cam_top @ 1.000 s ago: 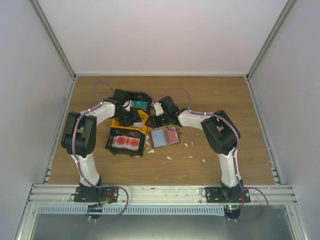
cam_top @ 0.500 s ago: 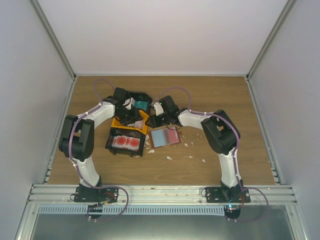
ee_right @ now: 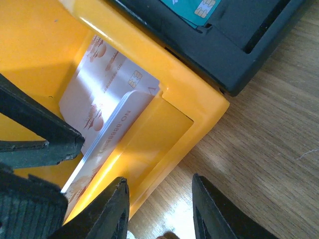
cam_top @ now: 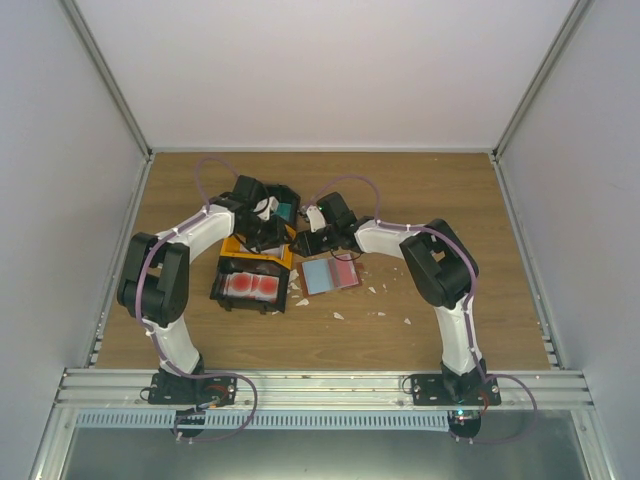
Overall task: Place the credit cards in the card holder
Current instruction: Pick up the credit card from the storage box.
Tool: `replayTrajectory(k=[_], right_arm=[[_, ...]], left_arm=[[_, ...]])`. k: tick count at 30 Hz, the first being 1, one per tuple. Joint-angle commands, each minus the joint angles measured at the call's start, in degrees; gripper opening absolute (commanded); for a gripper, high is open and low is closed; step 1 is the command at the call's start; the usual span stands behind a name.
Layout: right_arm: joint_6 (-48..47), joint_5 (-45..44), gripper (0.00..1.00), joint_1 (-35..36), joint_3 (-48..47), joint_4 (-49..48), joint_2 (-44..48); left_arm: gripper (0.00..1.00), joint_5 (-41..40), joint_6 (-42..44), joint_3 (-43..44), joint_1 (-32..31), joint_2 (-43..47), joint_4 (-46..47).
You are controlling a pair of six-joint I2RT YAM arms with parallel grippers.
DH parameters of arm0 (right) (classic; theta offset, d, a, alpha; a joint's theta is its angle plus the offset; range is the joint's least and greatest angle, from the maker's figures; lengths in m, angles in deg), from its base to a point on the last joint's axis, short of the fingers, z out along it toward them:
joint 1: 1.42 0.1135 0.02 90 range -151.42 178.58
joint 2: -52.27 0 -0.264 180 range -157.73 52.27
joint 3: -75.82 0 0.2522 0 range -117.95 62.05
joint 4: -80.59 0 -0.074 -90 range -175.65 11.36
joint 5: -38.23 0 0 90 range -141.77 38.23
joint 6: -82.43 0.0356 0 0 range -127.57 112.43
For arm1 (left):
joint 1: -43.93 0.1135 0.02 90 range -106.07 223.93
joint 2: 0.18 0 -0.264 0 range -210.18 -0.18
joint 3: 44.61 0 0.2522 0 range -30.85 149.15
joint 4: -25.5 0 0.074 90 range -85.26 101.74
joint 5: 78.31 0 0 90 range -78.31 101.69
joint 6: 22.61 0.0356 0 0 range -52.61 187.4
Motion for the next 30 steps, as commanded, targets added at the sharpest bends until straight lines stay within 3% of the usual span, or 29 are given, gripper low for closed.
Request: replayTrajectory(k=[1,11,20,30], right_arm=[[0.29,-1.21,0.35,0.77,-0.28,0.62,-1.45],[4.10,-2.40,0.32,-2.40,7.85,-7.94,4.88],[3.54,-2.24,0.31,-2.61,7.76,-7.45,4.61],[3.67,-2.67,0.31,-2.61,7.59,-6.95,4.63]], left_arm=[[0.42,-1.75,1.26,0.96,-0.29,0.80,0.07],[0.42,-2.25,2.70,1.96,-1.00,-1.88,-0.07],[0.38,-0.59,4.11,4.96,-2.78,-5.53,-1.52],[0.34,0.05,4.42,5.46,-3.44,-3.77,-2.88]])
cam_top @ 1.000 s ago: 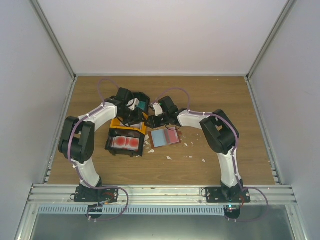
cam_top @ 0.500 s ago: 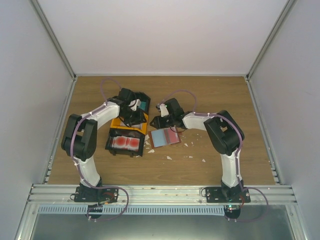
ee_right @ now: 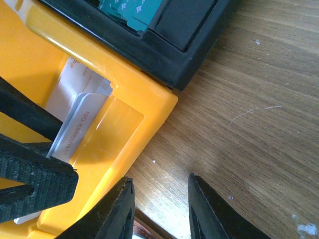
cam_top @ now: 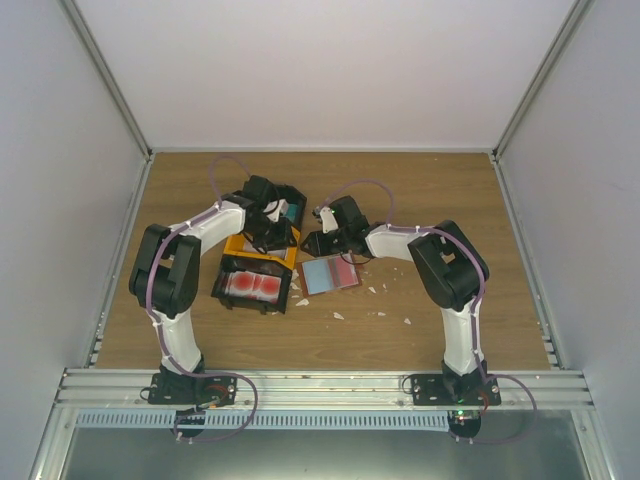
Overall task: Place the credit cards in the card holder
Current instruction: Pick up the credit card from the storage box.
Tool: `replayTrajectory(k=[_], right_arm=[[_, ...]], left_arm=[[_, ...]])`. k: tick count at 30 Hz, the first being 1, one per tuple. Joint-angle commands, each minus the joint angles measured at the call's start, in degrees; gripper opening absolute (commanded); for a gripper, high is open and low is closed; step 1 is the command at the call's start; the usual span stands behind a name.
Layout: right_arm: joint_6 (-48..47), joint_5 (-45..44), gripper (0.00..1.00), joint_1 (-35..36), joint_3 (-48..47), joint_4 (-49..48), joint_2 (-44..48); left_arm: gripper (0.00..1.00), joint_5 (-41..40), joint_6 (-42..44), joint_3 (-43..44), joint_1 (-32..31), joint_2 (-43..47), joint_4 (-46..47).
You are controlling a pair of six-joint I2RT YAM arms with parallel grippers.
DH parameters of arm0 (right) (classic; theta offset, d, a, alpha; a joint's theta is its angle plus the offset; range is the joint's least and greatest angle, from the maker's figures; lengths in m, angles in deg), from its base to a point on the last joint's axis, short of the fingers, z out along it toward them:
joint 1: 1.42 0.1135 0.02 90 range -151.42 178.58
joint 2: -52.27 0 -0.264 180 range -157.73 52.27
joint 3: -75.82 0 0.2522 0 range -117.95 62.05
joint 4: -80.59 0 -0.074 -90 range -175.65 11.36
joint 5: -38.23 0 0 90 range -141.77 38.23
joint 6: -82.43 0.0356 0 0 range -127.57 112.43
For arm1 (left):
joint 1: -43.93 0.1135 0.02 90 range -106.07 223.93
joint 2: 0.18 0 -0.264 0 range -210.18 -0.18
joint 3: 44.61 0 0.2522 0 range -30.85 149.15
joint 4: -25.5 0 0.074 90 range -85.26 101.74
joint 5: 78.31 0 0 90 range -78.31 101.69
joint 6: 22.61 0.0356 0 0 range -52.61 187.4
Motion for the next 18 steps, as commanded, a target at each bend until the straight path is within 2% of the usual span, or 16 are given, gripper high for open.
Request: replayTrajectory(k=[1,18], right_arm=[[0.22,-1.07,0.31,0.05,0.04,-0.92,1.16],[0.44,-1.26,0.31,0.06,-0.31,-0.40,0.73]], left_arm=[[0.33,1.59,0.90,1.33,-0.88,1.39,-0.75],[0.21,0.67,0.47,1.06,-1.31,3.62,-1.70]])
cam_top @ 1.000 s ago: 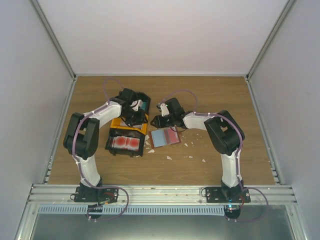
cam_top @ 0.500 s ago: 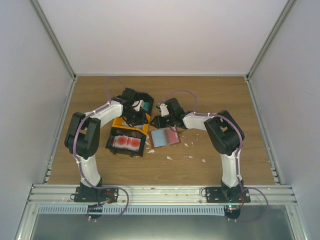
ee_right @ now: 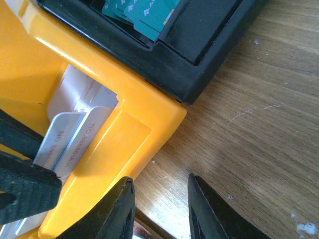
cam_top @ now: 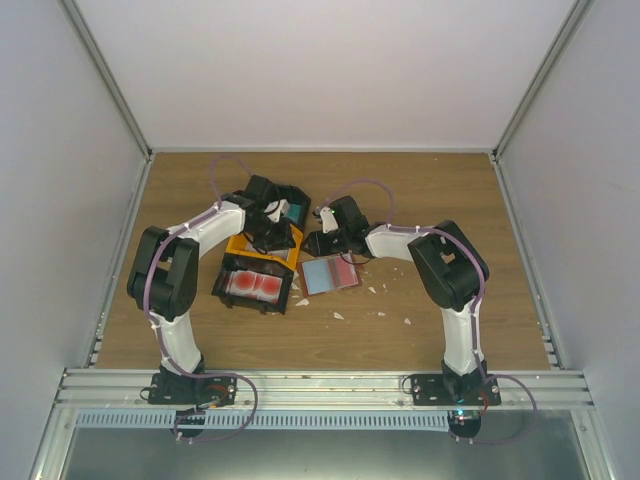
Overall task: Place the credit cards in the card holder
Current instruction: Pick up the credit card from the storage box.
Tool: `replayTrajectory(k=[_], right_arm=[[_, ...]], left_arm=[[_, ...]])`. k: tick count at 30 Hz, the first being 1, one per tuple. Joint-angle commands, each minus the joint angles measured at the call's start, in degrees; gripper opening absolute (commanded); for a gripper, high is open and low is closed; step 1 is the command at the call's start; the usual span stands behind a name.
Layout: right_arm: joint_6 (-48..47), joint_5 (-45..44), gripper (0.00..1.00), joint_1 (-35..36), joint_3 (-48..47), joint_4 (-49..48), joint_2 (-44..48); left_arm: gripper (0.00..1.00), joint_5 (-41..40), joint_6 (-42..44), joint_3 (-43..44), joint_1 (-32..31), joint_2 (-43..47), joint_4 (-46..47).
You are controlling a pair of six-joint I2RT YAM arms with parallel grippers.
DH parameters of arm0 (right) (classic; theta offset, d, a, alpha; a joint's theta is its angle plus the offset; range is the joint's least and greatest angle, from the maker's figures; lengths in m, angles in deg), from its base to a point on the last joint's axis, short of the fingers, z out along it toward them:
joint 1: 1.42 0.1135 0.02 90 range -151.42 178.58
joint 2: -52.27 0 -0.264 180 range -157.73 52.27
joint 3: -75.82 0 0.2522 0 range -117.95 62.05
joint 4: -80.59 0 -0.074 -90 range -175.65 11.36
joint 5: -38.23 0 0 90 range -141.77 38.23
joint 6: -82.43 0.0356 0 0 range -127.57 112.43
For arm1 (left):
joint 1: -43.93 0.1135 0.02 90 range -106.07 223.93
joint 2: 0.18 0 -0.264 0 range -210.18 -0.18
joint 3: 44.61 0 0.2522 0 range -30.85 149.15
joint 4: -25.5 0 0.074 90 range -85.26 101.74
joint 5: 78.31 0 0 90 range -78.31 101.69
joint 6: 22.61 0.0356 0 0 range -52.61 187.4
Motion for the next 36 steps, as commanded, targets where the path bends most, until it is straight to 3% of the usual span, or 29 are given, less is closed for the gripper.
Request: replayTrajectory(k=[1,13,22,26,30,36], right_arm=[[0.18,-1.08,0.31,0.03,-0.31,-0.41,0.66],[0.19,-1.39,0.31,0.02,-0.22,-0.07,1.23],[-0.35,-1.81,0.34,-0.19,-0.82,1.08,4.63],[-0.66,-4.30,0.39,-0.80,0.39,3.65,8.95],[-0.61,-9.60,0.43,-2.05,3.74,6.84,14.98],[-0.75,-21.13,0.54,-3.67,9.53,16.38,23.18]], left_arm=[[0.21,0.68,0.38,1.06,-0.71,2.78,-0.44],[0.07,-1.64,0.02,1.30,-0.75,4.47,-1.34],[0.01,-13.44,0.55,3.52,-0.74,8.75,-6.70],[0.00,-15.16,0.27,2.80,-0.79,12.52,-6.49],[0.00,-13.30,-1.17,-0.06,-0.88,18.18,-2.68],[0.00,-5.17,-6.70,-10.92,-1.78,29.84,11.63]])
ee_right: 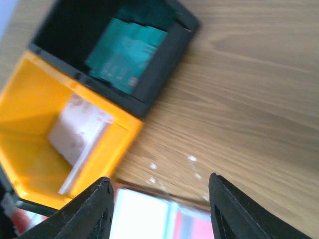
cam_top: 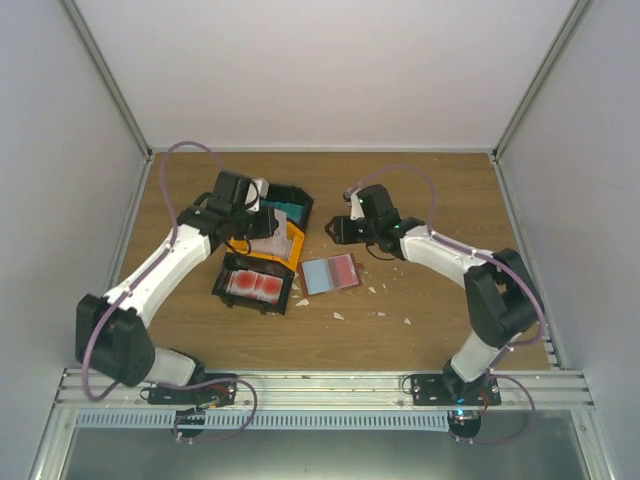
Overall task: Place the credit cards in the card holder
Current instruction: Pick up the credit card from the storage box, then insert the credit card into the card holder.
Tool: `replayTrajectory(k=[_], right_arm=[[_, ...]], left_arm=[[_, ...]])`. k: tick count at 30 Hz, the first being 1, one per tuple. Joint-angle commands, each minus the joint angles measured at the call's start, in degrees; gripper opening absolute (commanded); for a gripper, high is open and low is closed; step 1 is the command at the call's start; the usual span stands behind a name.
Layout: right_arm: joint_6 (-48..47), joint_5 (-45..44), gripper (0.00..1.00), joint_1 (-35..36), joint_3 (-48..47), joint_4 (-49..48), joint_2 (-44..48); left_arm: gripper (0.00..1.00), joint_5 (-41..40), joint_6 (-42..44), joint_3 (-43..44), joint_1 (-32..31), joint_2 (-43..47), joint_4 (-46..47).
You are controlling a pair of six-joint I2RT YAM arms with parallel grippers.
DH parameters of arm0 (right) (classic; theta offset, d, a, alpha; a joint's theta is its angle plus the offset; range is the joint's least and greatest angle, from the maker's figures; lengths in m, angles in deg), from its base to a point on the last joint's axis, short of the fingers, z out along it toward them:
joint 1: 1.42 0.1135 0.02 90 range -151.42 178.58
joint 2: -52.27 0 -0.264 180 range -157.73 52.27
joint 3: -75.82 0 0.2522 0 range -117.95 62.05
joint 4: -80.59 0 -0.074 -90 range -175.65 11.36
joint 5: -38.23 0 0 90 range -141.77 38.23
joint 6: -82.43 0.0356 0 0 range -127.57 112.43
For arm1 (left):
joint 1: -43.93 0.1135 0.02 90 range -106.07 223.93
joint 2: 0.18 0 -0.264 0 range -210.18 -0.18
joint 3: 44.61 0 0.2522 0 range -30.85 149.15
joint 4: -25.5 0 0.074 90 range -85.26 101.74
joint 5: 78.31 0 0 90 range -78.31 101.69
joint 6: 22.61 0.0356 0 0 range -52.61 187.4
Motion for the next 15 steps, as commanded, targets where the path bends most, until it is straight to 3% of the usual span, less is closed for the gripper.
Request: replayTrajectory(k=[1,8,15], right_arm=[[-0.76,-11.76,0.56,-0.92,4.22,10.05,4.45],[0.80,-16.52,0.58,-0.65,8.44,16.25,5.01],[1.93,-16.34,0.58,1.52,6.42,18.16,2.26]], left_arm=[[0.00,7.33,-6.18,-8.28,-1.69,7.96,14.51],[0.00,13.77,-19.32,-23.98,-7.84,11.55,35.93],[0.00,10.92,-23.42,-29.13,-10.51,6.68,43.42]])
